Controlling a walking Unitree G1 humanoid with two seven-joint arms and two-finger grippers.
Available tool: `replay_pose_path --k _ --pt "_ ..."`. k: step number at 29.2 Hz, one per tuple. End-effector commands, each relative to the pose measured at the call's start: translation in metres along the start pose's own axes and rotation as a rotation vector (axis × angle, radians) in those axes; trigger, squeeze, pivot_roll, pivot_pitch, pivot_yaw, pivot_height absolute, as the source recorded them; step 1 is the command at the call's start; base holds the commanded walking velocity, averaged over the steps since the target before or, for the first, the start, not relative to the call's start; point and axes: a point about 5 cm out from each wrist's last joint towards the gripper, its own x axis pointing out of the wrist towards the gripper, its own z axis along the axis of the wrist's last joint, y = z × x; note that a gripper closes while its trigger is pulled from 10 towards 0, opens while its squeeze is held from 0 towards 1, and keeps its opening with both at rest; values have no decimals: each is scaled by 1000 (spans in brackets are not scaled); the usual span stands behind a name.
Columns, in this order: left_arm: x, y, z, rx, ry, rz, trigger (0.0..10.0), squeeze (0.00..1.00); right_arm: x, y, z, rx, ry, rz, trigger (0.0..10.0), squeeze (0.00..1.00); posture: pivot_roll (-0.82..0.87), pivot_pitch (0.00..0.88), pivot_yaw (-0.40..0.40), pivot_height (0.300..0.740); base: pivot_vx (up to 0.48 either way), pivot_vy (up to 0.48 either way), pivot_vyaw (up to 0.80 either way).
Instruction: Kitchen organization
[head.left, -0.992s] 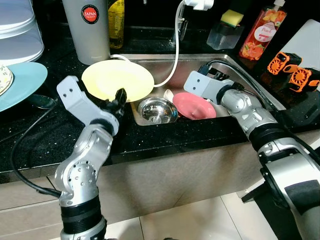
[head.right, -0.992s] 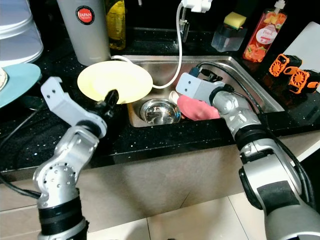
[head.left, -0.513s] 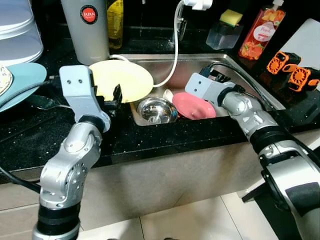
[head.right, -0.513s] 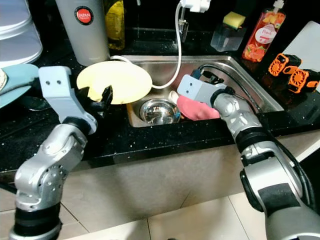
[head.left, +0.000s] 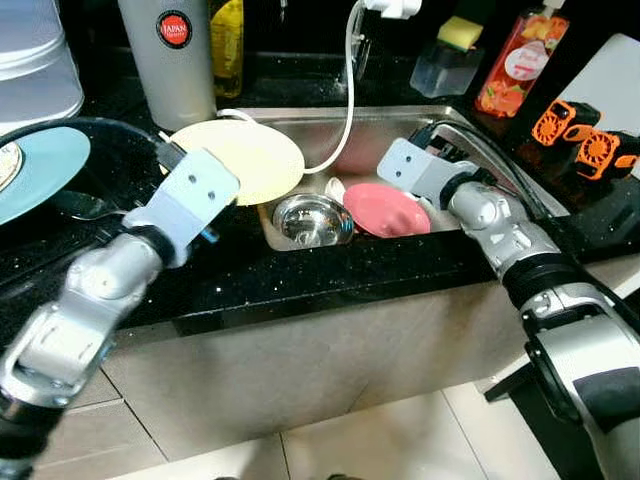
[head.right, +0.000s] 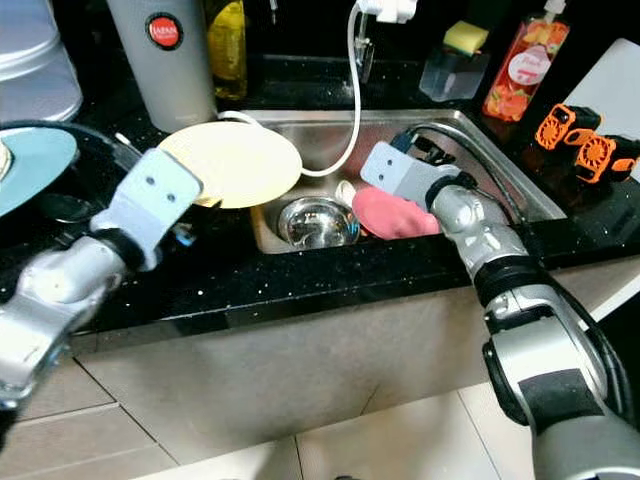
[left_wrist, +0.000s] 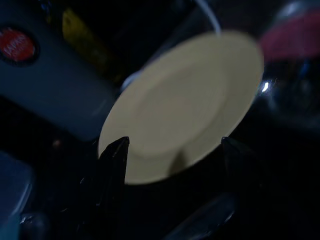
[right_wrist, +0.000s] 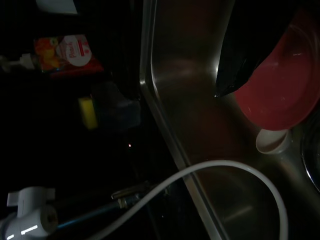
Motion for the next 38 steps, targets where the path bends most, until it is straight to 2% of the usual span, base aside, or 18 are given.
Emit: replay_pose_path --k 1,3,6,7,10,11,13,14,17,20,21,22,23,24,25,28,33,38 --pt "1 2 -3 66 11 -31 10000 0 -2 -1 -6 17 21 -11 10000 0 186 14 -108 740 0 0 0" --pt "1 5 -7 97 26 -49 10000 0 -2 -2 -6 16 21 -11 10000 0 186 14 -108 740 0 0 0" --pt "10 16 -24 214 81 -83 10000 0 -2 -2 -5 16 20 -14 10000 0 188 9 -108 740 0 0 0" --pt "10 16 -24 214 81 -83 10000 0 -2 -2 -5 16 20 -14 10000 0 188 9 -108 740 0 0 0" --pt "21 15 -29 317 69 -154 10000 0 -1 -2 -4 17 16 -16 10000 0 183 6 -105 740 0 0 0" --pt "21 15 -29 317 69 -154 10000 0 -1 -2 -4 17 16 -16 10000 0 183 6 -105 740 0 0 0" --pt "27 14 -32 393 64 -201 10000 0 -1 -2 -3 17 15 -19 10000 0 180 6 -104 740 0 0 0" --pt "27 14 -32 393 64 -201 10000 0 -1 -2 -3 17 15 -19 10000 0 180 6 -104 740 0 0 0" --pt "35 13 -40 517 77 -276 10000 0 -2 -3 -5 18 15 -23 10000 0 173 8 -98 740 0 0 0" --pt "38 13 -42 544 79 -288 10000 0 -3 -3 -5 18 16 -24 10000 0 170 10 -97 740 0 0 0" --pt "42 13 -46 589 89 -299 9373 0 -4 -3 -7 18 19 -25 10000 0 166 12 -93 740 0 0 0" --pt "42 13 -46 589 89 -299 9373 0 -4 -3 -7 18 19 -25 10000 0 166 12 -93 740 0 0 0" --pt "45 14 -49 627 100 -307 6549 0 -5 -3 -8 18 22 -27 10000 0 160 12 -89 740 0 0 0" --pt "45 14 -49 627 100 -307 6549 0 -5 -3 -8 18 22 -27 10000 0 160 12 -89 740 0 0 0" --pt "46 14 -53 663 119 -318 0 0 -6 -4 -9 18 24 -29 10000 0 158 12 -87 740 0 0 0" --pt "47 15 -63 724 149 -339 0 0 -7 -5 -12 18 32 -36 10000 0 154 12 -83 740 0 0 0" --pt "48 16 -67 769 154 -353 0 0 -7 -6 -12 18 35 -38 10000 0 155 10 -84 740 0 0 0" --pt "49 13 -65 821 116 -358 0 0 -6 -7 -10 20 31 -42 10000 0 161 9 -91 740 0 0 0"
